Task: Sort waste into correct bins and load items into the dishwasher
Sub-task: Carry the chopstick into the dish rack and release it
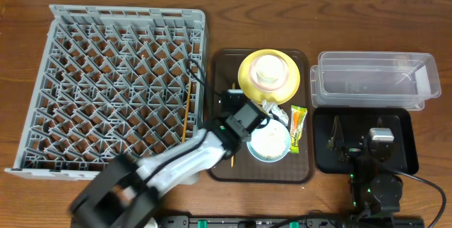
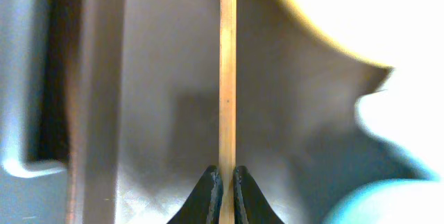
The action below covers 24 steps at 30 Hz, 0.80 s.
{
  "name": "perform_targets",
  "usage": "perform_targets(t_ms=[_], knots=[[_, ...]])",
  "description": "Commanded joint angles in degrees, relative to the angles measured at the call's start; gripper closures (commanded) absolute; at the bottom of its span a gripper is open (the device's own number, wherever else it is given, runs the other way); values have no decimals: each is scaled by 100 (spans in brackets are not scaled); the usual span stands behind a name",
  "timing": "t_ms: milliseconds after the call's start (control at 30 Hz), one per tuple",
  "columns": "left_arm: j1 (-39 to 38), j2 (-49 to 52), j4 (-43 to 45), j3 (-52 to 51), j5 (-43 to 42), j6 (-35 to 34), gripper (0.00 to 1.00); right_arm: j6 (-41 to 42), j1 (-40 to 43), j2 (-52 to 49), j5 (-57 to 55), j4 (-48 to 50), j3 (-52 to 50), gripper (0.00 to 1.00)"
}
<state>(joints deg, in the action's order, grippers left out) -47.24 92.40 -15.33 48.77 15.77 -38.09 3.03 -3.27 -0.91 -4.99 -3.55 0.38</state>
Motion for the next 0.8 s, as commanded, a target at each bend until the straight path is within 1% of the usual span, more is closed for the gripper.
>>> perform_targets(t_ms=[0, 33, 100, 167, 200, 233, 333, 433, 667, 767], knots=[[22, -1110, -46, 85, 44, 804, 92, 79, -13, 9, -76, -13, -7, 1], [28, -1580, -168, 85, 146, 1069, 92, 79, -13, 9, -76, -13, -7, 1], [31, -2151, -522, 85, 682, 1257, 92, 79, -13, 9, -76, -13, -7, 1], [33, -2459, -793, 85, 1095, 1565, 92, 79, -13, 9, -76, -13, -7, 1], [33, -2677, -1069, 85, 1521, 1987, 92, 79, -13, 9, -76, -11, -7, 1], [33, -2765, -1228, 85, 1818, 2201, 92, 79, -13, 9, -76, -13, -7, 1], [136, -2918, -1550, 83, 2693, 2406, 92, 79, -13, 9, -76, -13, -7, 1], [341, -2894, -1556, 83, 2677, 2583, 92, 76, -13, 9, -76, -13, -7, 1], [1241, -2603, -1528, 83, 1558, 2605, 92, 79, -13, 9, -76, -13, -7, 1], [1523, -2463, -1526, 83, 1276, 2610, 92, 79, -13, 9, -76, -13, -7, 1]])
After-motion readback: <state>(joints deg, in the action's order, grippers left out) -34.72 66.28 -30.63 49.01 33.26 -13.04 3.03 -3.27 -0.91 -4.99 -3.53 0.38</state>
